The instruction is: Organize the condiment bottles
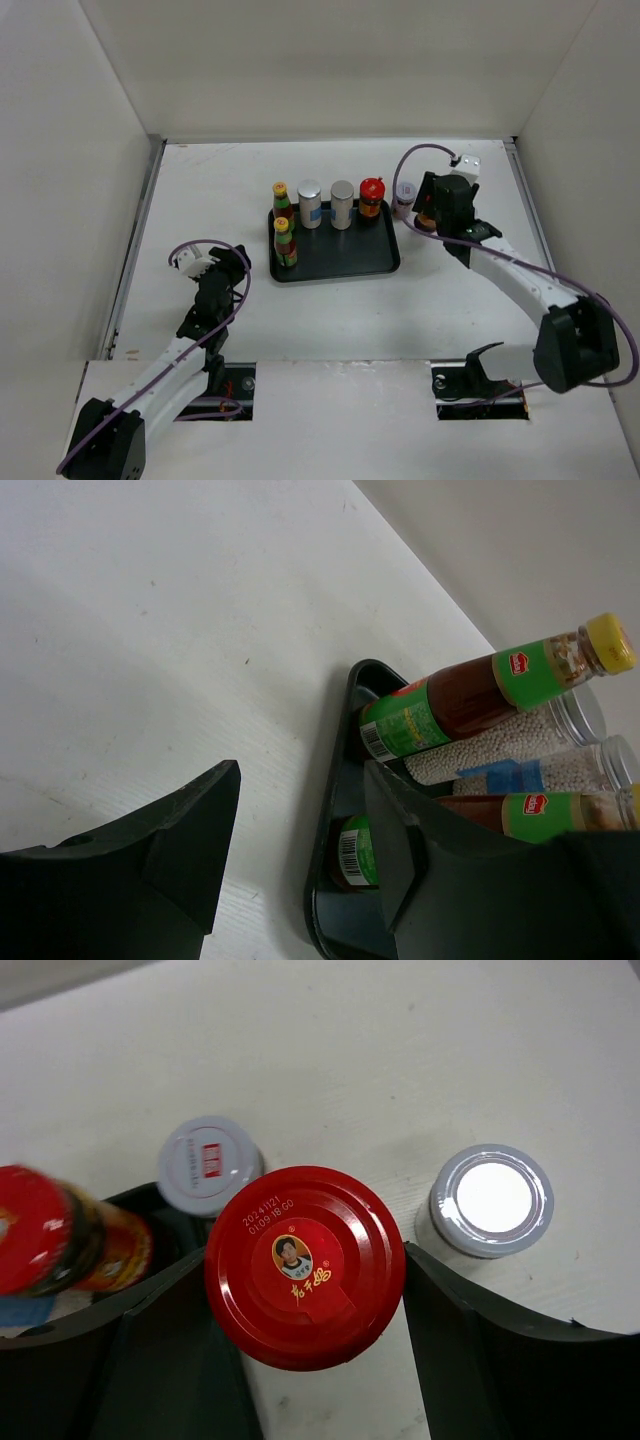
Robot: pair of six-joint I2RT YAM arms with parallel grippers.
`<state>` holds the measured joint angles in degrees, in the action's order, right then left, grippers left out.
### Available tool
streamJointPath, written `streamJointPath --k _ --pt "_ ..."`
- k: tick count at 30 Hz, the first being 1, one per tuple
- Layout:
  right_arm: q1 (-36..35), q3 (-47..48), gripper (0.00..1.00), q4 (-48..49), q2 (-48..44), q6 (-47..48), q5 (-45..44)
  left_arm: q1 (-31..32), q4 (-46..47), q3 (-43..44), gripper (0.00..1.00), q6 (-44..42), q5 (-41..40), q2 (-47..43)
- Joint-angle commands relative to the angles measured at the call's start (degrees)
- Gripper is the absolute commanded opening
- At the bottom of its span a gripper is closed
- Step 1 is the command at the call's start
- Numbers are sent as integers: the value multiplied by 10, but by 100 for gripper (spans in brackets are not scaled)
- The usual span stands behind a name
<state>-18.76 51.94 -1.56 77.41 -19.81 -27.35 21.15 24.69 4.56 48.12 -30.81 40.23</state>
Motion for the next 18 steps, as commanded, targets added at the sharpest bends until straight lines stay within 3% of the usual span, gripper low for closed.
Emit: streamJointPath --k 1,9,18 --pt "-50 19 52 70 -82 14 -38 -2 27 -2 51 -7 6 -9" --pt "-198 18 52 102 -83 -5 -23 -3 30 -2 51 -4 5 -5" --pt "-300 97 53 176 73 -31 23 -5 25 -5 51 -7 -2 -22"
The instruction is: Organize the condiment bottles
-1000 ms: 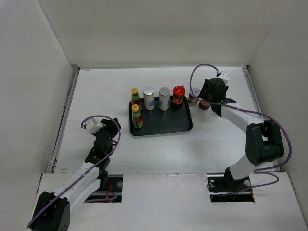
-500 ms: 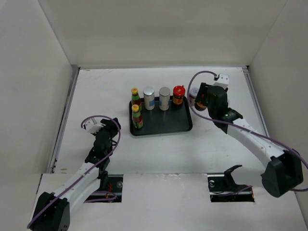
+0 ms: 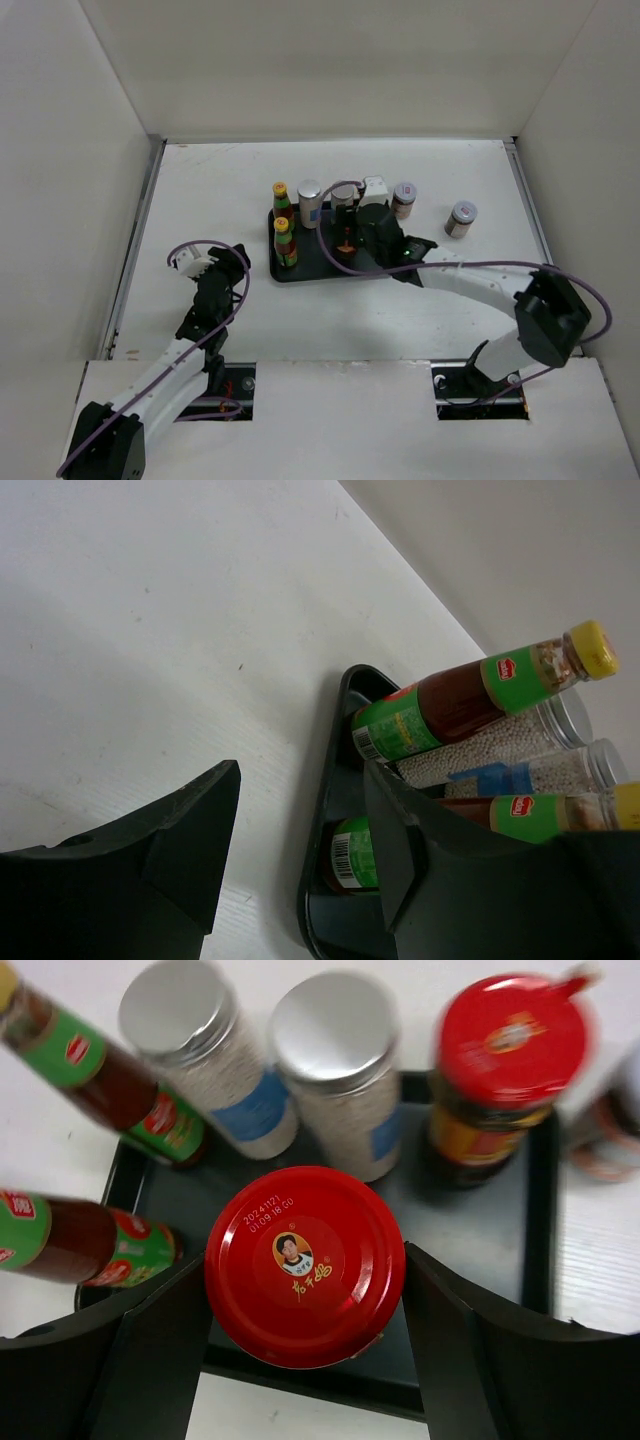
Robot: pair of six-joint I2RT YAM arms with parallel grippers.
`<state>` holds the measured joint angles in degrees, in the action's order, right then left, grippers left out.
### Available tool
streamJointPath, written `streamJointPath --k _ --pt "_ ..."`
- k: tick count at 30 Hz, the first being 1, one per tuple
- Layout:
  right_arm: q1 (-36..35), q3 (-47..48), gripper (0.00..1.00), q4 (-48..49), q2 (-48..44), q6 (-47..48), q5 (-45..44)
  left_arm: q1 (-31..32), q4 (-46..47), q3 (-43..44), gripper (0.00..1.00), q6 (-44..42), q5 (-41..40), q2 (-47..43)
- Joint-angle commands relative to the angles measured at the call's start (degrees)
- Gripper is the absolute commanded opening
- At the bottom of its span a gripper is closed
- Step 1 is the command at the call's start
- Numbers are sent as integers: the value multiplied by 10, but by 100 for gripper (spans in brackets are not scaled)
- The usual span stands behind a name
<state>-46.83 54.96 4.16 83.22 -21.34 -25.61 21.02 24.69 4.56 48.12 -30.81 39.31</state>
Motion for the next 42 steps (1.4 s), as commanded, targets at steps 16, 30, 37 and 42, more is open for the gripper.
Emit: streamJointPath --k 16,30,37,42 --pt "-68 130 57 138 135 -12 15 1 26 -1 51 -7 6 2" --pt "-73 106 88 113 62 -10 24 -2 26 -3 51 -9 3 -5" --pt "-6 10 82 86 -77 -16 46 3 28 -3 51 -9 1 -2" --pt "127 -52 30 77 -111 -28 40 5 29 0 51 -8 6 8"
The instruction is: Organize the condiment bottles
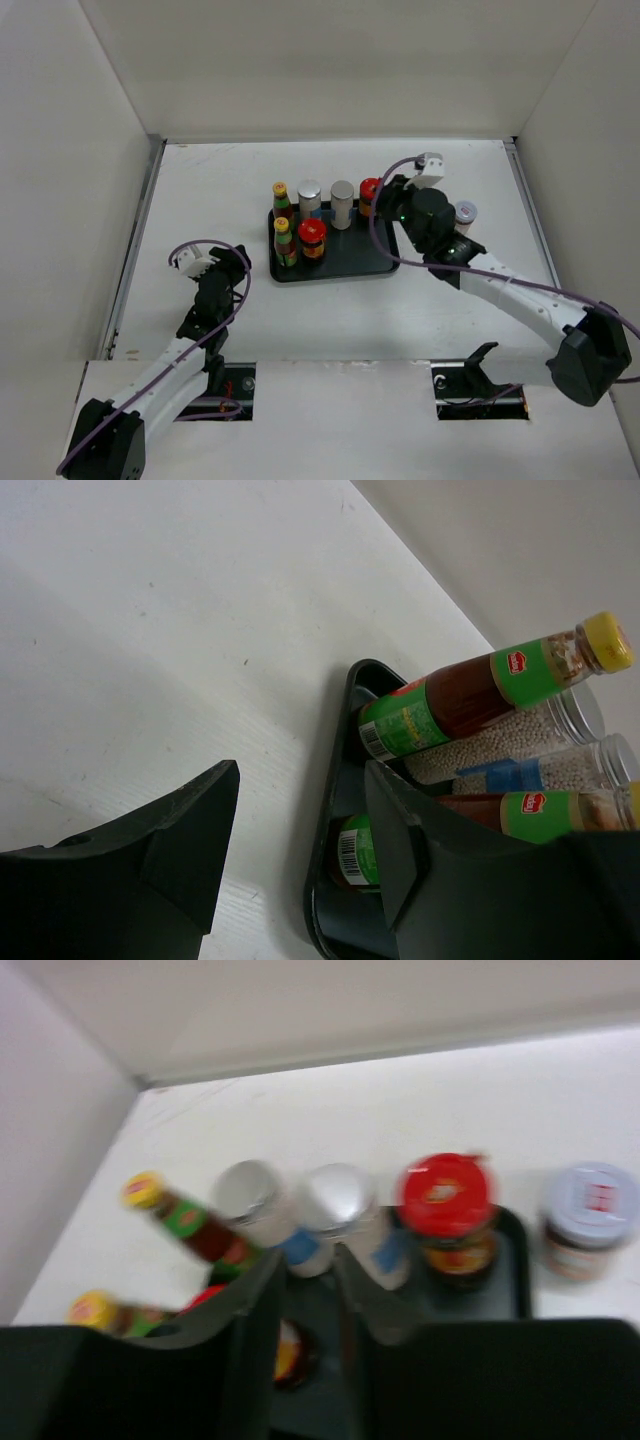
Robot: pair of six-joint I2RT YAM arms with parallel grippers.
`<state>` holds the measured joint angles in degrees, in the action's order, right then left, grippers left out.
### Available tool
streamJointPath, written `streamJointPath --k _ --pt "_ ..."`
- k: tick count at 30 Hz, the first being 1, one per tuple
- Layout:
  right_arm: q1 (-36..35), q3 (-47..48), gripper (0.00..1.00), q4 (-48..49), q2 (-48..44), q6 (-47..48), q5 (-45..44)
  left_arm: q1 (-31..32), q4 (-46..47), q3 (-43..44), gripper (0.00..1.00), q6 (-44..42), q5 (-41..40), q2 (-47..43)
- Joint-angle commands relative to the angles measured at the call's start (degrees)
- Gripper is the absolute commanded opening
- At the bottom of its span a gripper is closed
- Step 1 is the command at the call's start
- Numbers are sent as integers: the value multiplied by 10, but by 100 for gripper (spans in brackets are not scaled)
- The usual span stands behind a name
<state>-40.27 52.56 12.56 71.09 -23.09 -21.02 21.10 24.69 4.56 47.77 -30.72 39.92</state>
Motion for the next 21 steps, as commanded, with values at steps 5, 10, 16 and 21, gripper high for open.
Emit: streamJointPath --k 5,10,16,21 --pt "160 -9 45 -18 89 -3 -13 6 34 2 51 -7 3 9" --pt "203 58 75 -9 185 17 11 5 34 0 51 -9 -1 3" --pt "214 113 84 -23 266 20 33 4 33 -1 51 -12 -2 -1" --pt "215 127 82 -15 309 23 35 4 35 1 51 -12 0 6"
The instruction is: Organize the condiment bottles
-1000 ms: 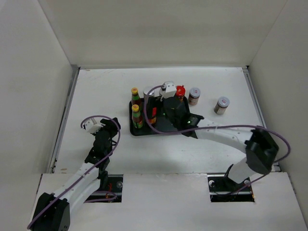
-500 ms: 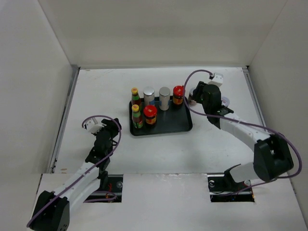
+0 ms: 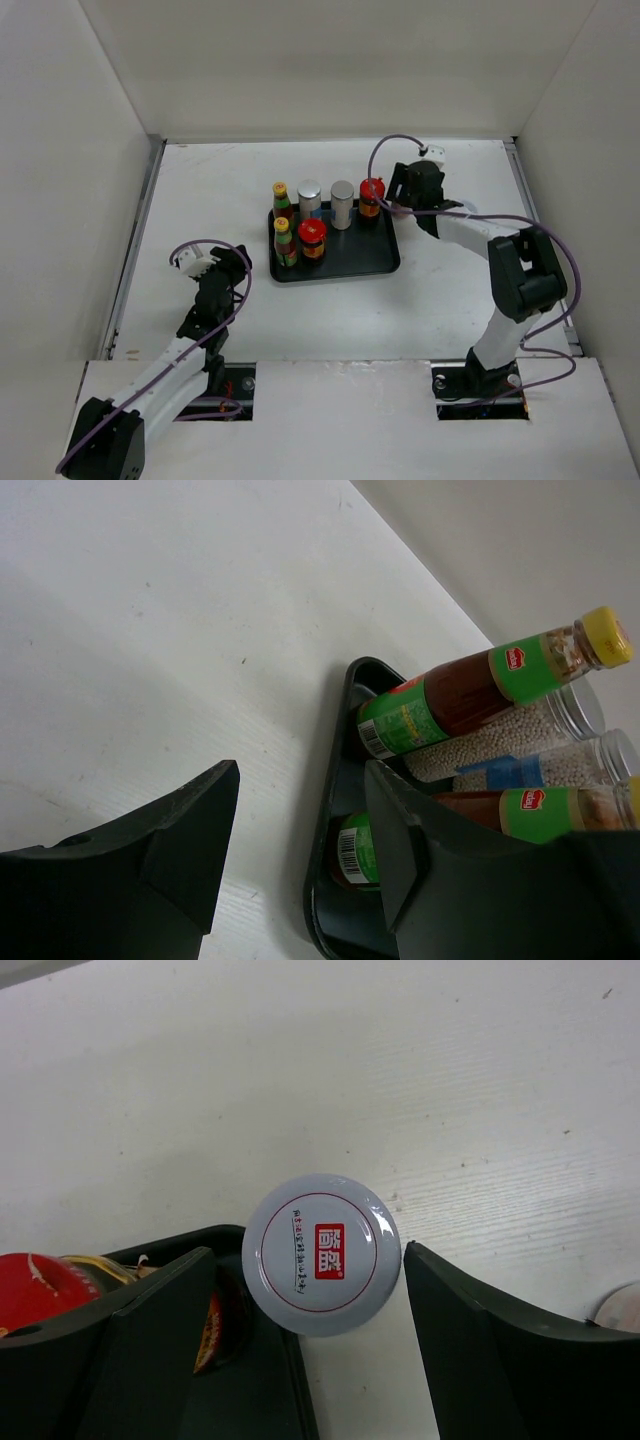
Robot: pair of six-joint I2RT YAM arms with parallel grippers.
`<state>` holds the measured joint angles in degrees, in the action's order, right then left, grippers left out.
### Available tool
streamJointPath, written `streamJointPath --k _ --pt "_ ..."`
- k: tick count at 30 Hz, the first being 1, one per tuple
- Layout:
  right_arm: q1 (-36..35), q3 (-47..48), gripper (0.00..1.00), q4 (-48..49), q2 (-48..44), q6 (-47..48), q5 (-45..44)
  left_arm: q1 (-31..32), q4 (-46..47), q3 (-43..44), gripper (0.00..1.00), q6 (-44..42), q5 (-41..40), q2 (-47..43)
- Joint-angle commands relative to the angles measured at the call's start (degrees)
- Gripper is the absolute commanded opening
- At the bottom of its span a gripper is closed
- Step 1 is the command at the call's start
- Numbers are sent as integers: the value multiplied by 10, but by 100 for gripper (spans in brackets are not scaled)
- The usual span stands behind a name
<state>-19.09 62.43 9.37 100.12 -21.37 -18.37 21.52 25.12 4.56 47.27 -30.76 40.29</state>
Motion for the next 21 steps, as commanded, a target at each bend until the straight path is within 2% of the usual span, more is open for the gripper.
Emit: streamJointPath --k 1,4,7,9,13,21 --pt "4 30 81 17 25 5 7 0 31 3 51 -7 1 6" --pt "6 30 74 21 31 3 3 -1 30 3 51 -7 6 7" --pt "3 5 59 41 4 -3 -10 0 32 2 52 -4 2 7" --pt "0 -20 55 64 -23 -4 -31 0 32 4 52 -4 6 13" --pt "-31 -87 54 74 -111 -13 -97 1 32 2 52 -4 3 5" --pt "-122 -161 52 33 -242 -25 -109 -1 33 1 51 -2 2 5"
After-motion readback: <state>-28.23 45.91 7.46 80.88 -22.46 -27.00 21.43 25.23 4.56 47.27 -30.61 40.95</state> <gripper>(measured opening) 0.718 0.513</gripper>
